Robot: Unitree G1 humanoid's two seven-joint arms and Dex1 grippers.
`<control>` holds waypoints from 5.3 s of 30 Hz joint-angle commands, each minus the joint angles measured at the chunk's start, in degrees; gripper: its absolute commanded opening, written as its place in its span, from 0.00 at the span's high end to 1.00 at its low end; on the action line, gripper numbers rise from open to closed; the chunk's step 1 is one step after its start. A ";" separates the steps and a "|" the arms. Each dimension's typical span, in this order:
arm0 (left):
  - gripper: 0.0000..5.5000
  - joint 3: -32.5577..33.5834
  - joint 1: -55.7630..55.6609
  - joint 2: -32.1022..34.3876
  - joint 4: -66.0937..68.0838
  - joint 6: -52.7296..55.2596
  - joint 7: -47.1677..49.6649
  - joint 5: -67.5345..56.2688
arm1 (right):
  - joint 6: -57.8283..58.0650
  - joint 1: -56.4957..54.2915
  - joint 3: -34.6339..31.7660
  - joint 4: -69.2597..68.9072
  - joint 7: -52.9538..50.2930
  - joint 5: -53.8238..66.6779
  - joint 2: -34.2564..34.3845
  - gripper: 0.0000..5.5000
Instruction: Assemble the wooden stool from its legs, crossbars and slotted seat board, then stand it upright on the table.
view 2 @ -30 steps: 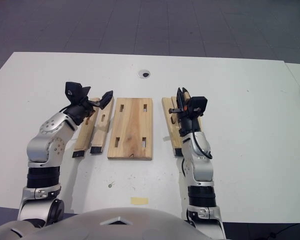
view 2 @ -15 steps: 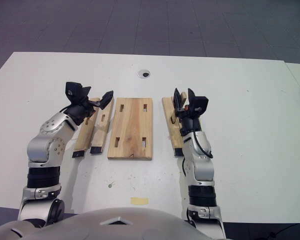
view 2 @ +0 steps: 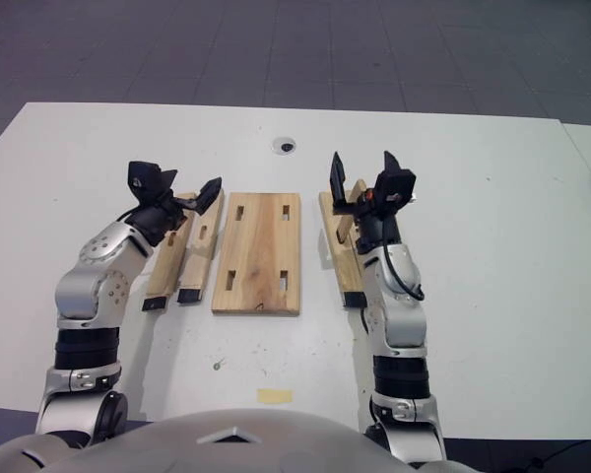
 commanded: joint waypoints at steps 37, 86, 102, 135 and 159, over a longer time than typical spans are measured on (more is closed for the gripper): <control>0.02 0.31 -1.15 -1.25 1.74 -1.39 0.57 0.76 | 25.13 -16.73 -4.35 0.05 -2.25 10.48 -3.03 0.02; 0.02 -0.06 0.91 -1.82 0.11 -0.29 0.53 0.75 | 28.32 -23.19 -6.29 -7.15 0.03 15.05 -5.90 0.02; 0.02 -0.17 1.44 -2.32 0.01 -0.37 1.12 0.99 | 25.82 -8.37 4.73 8.74 6.81 6.35 -8.88 0.02; 0.02 -0.18 5.58 -2.03 -4.06 1.69 1.75 0.95 | 60.01 8.98 -2.91 -19.83 0.14 22.39 -10.57 0.52; 0.02 -1.06 5.85 -1.85 -4.03 1.03 1.65 1.41 | 64.74 7.20 -3.57 -22.39 -2.70 22.05 -8.39 0.57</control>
